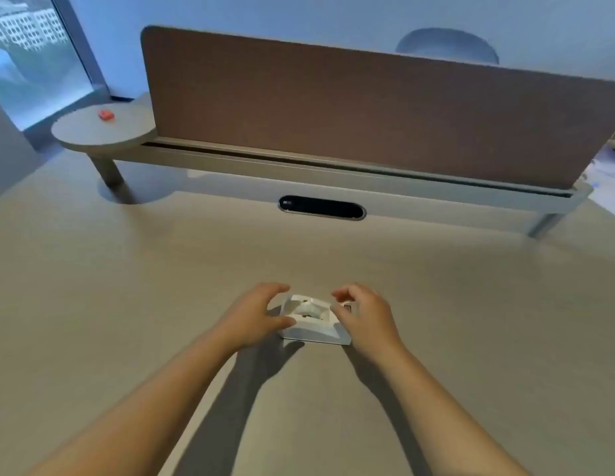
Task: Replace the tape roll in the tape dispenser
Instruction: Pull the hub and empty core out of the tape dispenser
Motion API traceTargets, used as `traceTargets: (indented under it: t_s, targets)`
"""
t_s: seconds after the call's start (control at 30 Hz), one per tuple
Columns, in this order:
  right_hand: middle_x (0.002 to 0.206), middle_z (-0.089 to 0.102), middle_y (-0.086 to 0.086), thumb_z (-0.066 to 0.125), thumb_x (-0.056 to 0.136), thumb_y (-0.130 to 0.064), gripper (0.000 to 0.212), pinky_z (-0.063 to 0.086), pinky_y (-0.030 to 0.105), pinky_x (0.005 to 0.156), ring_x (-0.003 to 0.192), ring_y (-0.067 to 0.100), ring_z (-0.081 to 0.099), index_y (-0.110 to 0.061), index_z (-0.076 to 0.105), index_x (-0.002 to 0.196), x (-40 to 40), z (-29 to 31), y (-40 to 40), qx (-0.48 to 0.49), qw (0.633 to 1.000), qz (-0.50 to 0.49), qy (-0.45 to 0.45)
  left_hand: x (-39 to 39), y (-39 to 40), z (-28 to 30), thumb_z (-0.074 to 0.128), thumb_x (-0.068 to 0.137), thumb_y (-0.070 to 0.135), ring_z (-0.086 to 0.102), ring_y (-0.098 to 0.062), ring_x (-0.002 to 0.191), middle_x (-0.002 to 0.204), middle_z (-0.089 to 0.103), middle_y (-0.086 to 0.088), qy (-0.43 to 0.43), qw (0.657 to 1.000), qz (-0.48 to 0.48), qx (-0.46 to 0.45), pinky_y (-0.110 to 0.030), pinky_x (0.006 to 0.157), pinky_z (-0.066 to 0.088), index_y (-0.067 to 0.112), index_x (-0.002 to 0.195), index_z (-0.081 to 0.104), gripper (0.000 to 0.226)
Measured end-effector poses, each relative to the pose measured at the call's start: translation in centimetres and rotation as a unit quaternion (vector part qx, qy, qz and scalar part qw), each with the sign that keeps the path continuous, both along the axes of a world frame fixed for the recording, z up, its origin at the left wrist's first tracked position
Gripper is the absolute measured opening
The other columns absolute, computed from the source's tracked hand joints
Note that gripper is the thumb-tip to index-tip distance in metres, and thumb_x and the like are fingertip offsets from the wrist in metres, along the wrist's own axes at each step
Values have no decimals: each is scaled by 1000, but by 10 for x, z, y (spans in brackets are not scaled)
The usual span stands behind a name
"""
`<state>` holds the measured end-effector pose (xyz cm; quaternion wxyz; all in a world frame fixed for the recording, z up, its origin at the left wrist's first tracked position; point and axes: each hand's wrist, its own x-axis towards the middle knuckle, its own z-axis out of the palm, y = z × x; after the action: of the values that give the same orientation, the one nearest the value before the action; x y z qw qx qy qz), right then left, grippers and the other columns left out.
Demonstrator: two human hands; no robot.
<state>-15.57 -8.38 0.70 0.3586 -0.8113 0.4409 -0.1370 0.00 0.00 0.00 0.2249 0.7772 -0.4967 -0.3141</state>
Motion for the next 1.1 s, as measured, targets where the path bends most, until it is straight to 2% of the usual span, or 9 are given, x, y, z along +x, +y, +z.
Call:
traceTargets:
  t_s: [0.17, 0.4, 0.53, 0.83, 0.93, 1.1]
  targets:
    - [117, 60, 1, 47, 87, -26, 25, 27, 28, 87, 110, 21, 45, -17, 55, 109, 12, -21, -2, -54, 994, 61, 71, 3, -4, -23, 63, 76, 24, 37, -21, 129, 143, 40, -5, 2, 1000, -3, 3, -30, 105, 29, 17, 133, 33, 65]
    - [106, 62, -1, 47, 87, -26, 18, 24, 27, 80, 103, 23, 46, -19, 55, 102, 17, -36, -2, -79, 992, 67, 67, 6, -6, -36, 66, 73, 18, 53, -21, 113, 132, 53, -5, 62, 998, 14, -20, -29, 97, 39, 20, 128, 43, 60]
    - [107, 62, 0, 43, 89, -21, 19, 18, 26, 81, 103, 21, 46, -16, 54, 103, 20, -35, 0, -110, 988, 85, 65, 10, -6, -37, 67, 71, 12, 56, -23, 107, 128, 55, -7, 85, 996, 19, -22, -33, 97, 43, 21, 126, 46, 60]
    - [104, 60, 5, 43, 88, -13, 17, 26, 33, 93, 105, 23, 42, -10, 54, 101, 23, -38, 6, -91, 993, 72, 38, 14, -10, -41, 70, 67, 13, 58, -18, 93, 120, 60, -3, 68, 997, 11, -37, -28, 87, 45, 23, 121, 51, 58]
    - [94, 54, -1, 45, 87, -13, 16, 28, 33, 90, 104, 25, 43, -9, 55, 99, 24, -42, 4, -85, 994, 72, 22, 15, -11, -41, 70, 68, 15, 58, -18, 92, 119, 60, -2, 59, 998, 5, -37, -27, 85, 44, 23, 120, 51, 57]
    - [94, 51, -6, 46, 86, -19, 8, 34, 33, 85, 101, 22, 42, -21, 53, 90, 21, -50, 1, -42, 998, 46, -21, 13, -10, -39, 67, 71, 20, 54, -15, 93, 125, 57, -1, 28, 999, -11, -20, -26, 85, 42, 25, 125, 45, 58]
